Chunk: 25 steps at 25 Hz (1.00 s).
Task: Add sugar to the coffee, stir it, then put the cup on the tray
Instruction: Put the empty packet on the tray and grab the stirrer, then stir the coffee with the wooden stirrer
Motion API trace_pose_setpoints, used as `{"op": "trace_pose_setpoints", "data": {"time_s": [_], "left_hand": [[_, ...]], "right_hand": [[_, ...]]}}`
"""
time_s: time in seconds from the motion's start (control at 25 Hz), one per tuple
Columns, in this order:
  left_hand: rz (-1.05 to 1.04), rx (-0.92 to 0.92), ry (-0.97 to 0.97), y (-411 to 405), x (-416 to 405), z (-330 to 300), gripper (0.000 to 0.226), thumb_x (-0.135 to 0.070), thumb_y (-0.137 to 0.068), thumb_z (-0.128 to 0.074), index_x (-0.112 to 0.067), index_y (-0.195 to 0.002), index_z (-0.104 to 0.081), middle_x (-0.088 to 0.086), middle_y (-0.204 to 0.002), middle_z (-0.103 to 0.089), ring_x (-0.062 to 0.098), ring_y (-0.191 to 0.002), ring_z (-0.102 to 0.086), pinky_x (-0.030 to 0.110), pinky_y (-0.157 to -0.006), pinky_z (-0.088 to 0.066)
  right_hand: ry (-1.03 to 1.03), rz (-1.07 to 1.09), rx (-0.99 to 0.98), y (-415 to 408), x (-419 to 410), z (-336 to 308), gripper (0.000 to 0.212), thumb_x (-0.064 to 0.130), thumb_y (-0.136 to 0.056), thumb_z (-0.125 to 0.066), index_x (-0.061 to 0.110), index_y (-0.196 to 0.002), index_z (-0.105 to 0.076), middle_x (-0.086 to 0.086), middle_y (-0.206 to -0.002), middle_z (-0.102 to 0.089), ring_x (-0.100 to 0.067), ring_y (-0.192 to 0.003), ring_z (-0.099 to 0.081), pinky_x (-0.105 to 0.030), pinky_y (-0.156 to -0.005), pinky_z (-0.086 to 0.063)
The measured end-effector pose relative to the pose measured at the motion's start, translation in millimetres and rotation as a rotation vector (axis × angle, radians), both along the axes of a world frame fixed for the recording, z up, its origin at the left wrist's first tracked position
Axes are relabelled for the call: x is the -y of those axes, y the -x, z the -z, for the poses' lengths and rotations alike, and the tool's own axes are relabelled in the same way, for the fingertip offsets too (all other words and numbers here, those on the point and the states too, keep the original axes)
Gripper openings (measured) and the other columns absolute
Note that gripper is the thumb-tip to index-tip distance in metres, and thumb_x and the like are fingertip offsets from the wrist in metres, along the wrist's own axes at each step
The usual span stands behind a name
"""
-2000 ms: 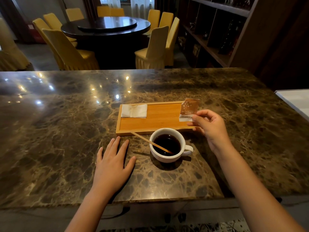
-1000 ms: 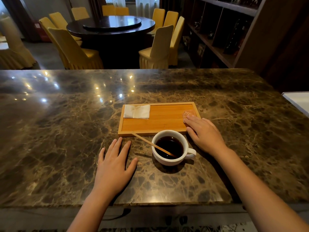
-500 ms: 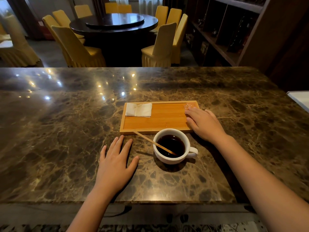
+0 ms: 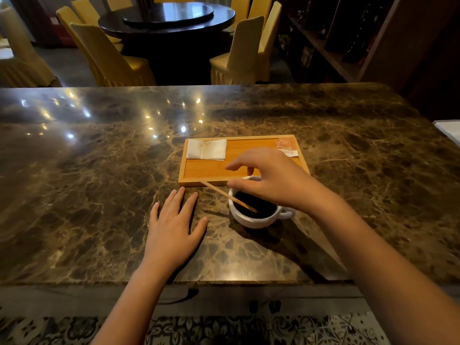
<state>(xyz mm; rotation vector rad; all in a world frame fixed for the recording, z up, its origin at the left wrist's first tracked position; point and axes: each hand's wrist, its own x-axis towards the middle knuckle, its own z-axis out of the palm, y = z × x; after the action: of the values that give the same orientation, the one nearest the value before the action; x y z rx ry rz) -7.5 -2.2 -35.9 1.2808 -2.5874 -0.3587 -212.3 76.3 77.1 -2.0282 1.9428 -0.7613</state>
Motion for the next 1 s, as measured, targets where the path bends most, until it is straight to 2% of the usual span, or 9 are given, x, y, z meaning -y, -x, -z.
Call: {"op": "trace_pose_setpoints", "data": {"time_s": [0.08, 0.16, 0.4, 0.52, 0.6, 0.68, 0.84, 1.0], "left_hand": [[0.004, 0.002, 0.003, 0, 0, 0, 0.063, -0.057, -0.087, -0.03, -0.031, -0.144, -0.021, 0.002, -0.157, -0.016, 0.015, -0.145, -0.006, 0.047, -0.118, -0.003], [0.007, 0.0, 0.007, 0, 0, 0, 0.063, -0.057, -0.087, -0.029, -0.031, -0.143, -0.021, 0.002, -0.157, -0.016, 0.016, -0.145, -0.007, 0.047, -0.118, -0.003], [0.003, 0.013, 0.01, 1, 0, -1, 0.063, -0.056, -0.087, -0.03, -0.031, -0.144, -0.021, 0.002, -0.157, -0.015, 0.015, -0.145, -0.006, 0.047, -0.118, -0.002], [0.005, 0.014, 0.001, 1, 0, -2, 0.063, -0.056, -0.087, -0.029, -0.031, -0.144, -0.02, 0.002, -0.157, -0.014, 0.015, -0.145, -0.005, 0.047, -0.119, -0.002], [0.006, 0.011, -0.007, 1, 0, -2, 0.062, -0.056, -0.088, -0.03, -0.031, -0.144, -0.02, 0.002, -0.158, -0.014, 0.015, -0.145, -0.005, 0.048, -0.119, -0.003], [0.005, 0.006, -0.011, 0, 0, -2, 0.062, -0.055, -0.088, -0.032, -0.031, -0.144, -0.02, 0.002, -0.158, -0.014, 0.015, -0.145, -0.005, 0.048, -0.119, -0.002], [0.007, 0.0, -0.009, 1, 0, -2, 0.062, -0.054, -0.088, -0.033, -0.031, -0.144, -0.021, 0.002, -0.157, -0.014, 0.015, -0.145, -0.006, 0.047, -0.119, -0.001], [0.007, -0.004, -0.001, 1, 0, -2, 0.061, -0.054, -0.088, -0.033, -0.031, -0.144, -0.021, 0.002, -0.157, -0.015, 0.015, -0.145, -0.006, 0.047, -0.118, -0.002]], "right_hand": [[-0.026, 0.006, -0.119, -14, 5, 3, 0.039, 0.042, -0.083, -0.062, 0.021, -0.116, -0.061, 0.003, -0.113, -0.066, -0.013, -0.104, -0.055, -0.032, -0.083, -0.047], [-0.023, 0.025, -0.189, -24, 10, 9, 0.037, 0.041, -0.083, -0.062, 0.023, -0.116, -0.06, 0.003, -0.112, -0.067, -0.016, -0.106, -0.055, -0.036, -0.082, -0.049], [0.049, 0.061, -0.102, -33, 16, 19, 0.014, 0.019, -0.086, -0.059, 0.019, -0.097, -0.066, 0.0, -0.096, -0.07, -0.017, -0.088, -0.061, -0.037, -0.069, -0.052], [0.086, 0.104, -0.009, -24, 10, 15, 0.008, 0.016, -0.084, -0.06, 0.018, -0.09, -0.065, 0.002, -0.089, -0.069, -0.014, -0.078, -0.06, -0.033, -0.065, -0.053], [0.127, 0.169, 0.099, -10, 2, 11, 0.006, 0.014, -0.083, -0.063, 0.02, -0.084, -0.063, 0.008, -0.081, -0.066, -0.007, -0.072, -0.059, -0.021, -0.062, -0.05], [0.181, 0.25, 0.221, 8, -11, 8, 0.014, 0.009, -0.082, -0.065, 0.022, -0.083, -0.06, 0.015, -0.076, -0.06, 0.001, -0.07, -0.057, -0.007, -0.059, -0.043], [0.252, 0.386, 0.466, 37, -44, 14, 0.014, 0.004, -0.081, -0.065, 0.016, -0.088, -0.062, 0.004, -0.088, -0.065, -0.007, -0.076, -0.065, -0.014, -0.064, -0.053], [0.249, 0.38, 0.566, 40, -66, 22, 0.008, 0.003, -0.085, -0.061, 0.01, -0.086, -0.063, -0.001, -0.084, -0.066, -0.004, -0.074, -0.068, -0.012, -0.062, -0.052]]}}
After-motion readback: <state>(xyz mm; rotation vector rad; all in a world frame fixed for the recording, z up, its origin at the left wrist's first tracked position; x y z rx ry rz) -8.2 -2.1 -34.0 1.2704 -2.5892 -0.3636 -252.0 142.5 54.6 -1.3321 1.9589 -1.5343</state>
